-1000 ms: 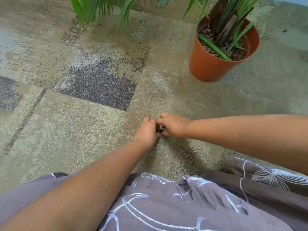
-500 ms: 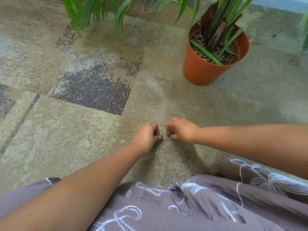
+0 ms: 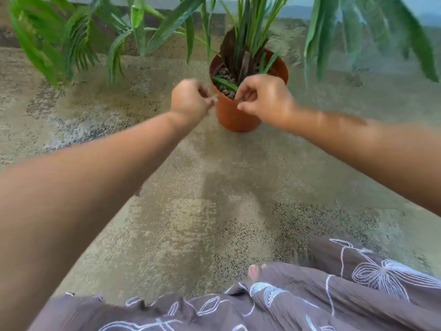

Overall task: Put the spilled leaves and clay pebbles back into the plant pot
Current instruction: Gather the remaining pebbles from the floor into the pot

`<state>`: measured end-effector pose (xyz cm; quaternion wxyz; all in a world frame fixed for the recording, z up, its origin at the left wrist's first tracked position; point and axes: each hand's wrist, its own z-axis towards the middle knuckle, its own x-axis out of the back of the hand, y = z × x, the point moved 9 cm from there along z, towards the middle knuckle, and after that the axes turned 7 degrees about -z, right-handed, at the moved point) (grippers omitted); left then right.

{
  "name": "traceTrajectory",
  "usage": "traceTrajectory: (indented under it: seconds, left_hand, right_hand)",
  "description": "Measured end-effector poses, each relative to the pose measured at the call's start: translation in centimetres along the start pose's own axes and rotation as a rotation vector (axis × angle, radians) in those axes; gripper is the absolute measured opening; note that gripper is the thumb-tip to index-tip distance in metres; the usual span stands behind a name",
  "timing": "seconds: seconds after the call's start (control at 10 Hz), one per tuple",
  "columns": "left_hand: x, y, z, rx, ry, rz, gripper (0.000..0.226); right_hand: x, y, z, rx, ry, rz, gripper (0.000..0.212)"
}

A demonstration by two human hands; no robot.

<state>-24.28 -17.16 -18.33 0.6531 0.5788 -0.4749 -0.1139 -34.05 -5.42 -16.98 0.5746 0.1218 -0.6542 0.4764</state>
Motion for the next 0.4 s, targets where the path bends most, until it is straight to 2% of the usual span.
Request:
traceTrajectory:
  seconds: [0.1,0.2,0.3,0.4]
  left_hand:
    - [-1.3,3.7,2.7,0.053,-0.008,-0.074,0.015]
    - [-2.9,4.8,3.8,0.08,-0.064,-0.089,0.017]
    - [-3.2,4.5,4.2,0.1,-0.095,0.017,0.038]
    - [-2.7,1.8,2.2,0.052,-0.082,0.141,0.04]
  right_hand:
    - [2.5,2.1,3.0,-0.019,0.122,-0.067,0.015]
    - [2.6,3.5,4.6,-0.061,0.074,-0.115,0.023]
    - [2.3,3.5,4.9,-0.103,-0.017,-0.181,0.039]
    - [1.2,1.8,2.5,-0.018,-0.026,-0.239,0.04]
